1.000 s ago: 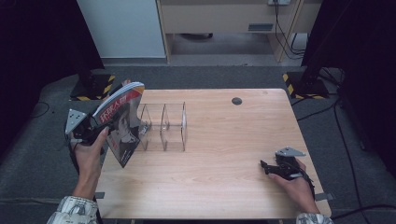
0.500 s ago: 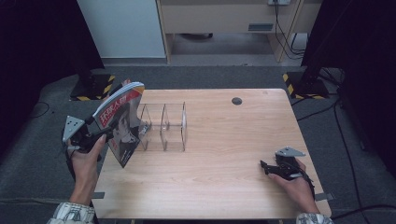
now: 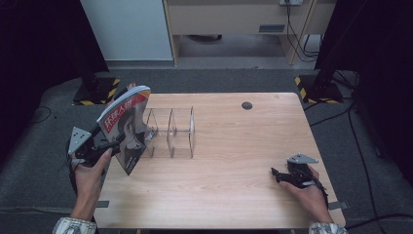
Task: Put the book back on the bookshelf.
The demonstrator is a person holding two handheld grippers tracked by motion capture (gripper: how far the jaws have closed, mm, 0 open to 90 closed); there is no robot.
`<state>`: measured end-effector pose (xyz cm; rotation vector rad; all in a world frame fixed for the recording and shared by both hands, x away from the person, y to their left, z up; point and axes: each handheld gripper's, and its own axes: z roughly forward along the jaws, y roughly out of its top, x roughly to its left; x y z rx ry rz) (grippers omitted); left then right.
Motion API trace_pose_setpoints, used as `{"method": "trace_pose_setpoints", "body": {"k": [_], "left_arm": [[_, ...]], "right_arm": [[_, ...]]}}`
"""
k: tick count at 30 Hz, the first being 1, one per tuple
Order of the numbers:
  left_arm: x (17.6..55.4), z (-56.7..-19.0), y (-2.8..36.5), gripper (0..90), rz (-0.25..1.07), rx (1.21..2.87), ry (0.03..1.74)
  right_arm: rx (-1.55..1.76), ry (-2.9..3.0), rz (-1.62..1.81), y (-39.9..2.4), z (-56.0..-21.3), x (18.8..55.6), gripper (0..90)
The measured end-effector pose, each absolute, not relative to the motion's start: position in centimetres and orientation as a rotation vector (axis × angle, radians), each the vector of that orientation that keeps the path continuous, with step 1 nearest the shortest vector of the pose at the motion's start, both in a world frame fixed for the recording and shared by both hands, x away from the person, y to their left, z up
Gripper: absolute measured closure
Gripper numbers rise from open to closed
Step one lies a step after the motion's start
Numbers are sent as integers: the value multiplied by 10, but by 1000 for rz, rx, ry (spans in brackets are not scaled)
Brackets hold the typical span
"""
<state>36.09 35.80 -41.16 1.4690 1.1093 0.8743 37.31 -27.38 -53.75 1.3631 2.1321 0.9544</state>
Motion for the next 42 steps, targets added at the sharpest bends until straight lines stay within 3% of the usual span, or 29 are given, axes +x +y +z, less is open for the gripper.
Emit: {"method": "trace_pose_setpoints", "body": {"k": [42], "left_arm": [[319,-446,359,47,827,1592,1155]], "right_arm": [[1363,2147,951,-272,-538,373,214]]}}
